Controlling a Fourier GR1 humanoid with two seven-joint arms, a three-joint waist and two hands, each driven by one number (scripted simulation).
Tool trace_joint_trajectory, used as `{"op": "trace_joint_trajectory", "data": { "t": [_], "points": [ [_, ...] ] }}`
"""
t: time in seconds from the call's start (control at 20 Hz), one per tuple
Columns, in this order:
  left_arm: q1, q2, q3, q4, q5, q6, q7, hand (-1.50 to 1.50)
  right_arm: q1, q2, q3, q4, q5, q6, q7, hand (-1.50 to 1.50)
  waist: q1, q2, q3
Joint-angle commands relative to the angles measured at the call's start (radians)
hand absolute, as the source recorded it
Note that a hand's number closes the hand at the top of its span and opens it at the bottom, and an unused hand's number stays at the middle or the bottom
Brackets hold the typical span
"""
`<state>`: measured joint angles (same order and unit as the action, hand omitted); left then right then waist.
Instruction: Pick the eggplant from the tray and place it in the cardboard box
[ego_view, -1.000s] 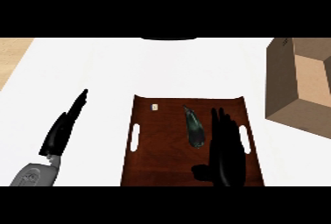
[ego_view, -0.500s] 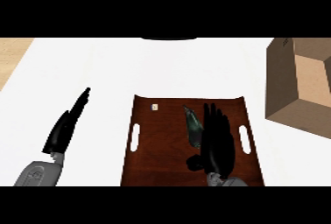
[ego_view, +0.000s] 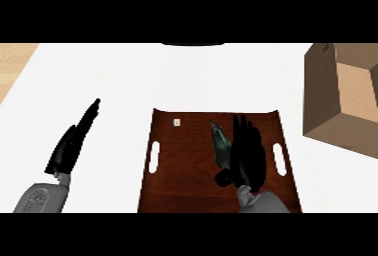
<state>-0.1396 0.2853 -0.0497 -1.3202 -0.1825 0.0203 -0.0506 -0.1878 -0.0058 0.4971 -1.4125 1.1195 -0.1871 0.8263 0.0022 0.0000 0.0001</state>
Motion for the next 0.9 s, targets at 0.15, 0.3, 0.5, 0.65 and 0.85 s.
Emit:
{"op": "trace_joint_trajectory", "data": {
  "t": [0.15, 0.3, 0.5, 0.65, 0.85],
  "points": [
    [0.009, -0.043, 0.018, -0.058, -0.034, -0.015, 0.046, 0.0, -0.055, 0.005, 0.007, 0.081, -0.069, -0.027, -0.02, -1.5, 0.001, 0.0, 0.0],
    [-0.033, -0.035, 0.037, -0.015, -0.027, -0.035, 0.047, 0.0, -0.091, 0.006, -0.101, 0.228, -0.096, -0.081, -0.159, -1.5, 0.001, 0.002, 0.0],
    [0.058, -0.037, 0.038, -0.002, -0.047, -0.036, -0.057, 0.0, -0.129, 0.006, -0.012, 0.285, -0.134, -0.152, -0.082, -1.5, 0.006, 0.001, 0.0],
    [-0.016, -0.005, 0.076, -0.02, -0.033, -0.074, 0.035, 0.0, -0.148, 0.005, -0.005, 0.282, -0.157, -0.142, -0.092, -1.5, 0.003, 0.001, 0.0],
    [-0.023, -0.065, 0.051, 0.06, -0.069, -0.032, -0.04, 0.0, -0.197, 0.005, 0.017, 0.348, -0.193, -0.15, -0.062, 1.5, 0.003, 0.002, 0.0]
  ]
}}
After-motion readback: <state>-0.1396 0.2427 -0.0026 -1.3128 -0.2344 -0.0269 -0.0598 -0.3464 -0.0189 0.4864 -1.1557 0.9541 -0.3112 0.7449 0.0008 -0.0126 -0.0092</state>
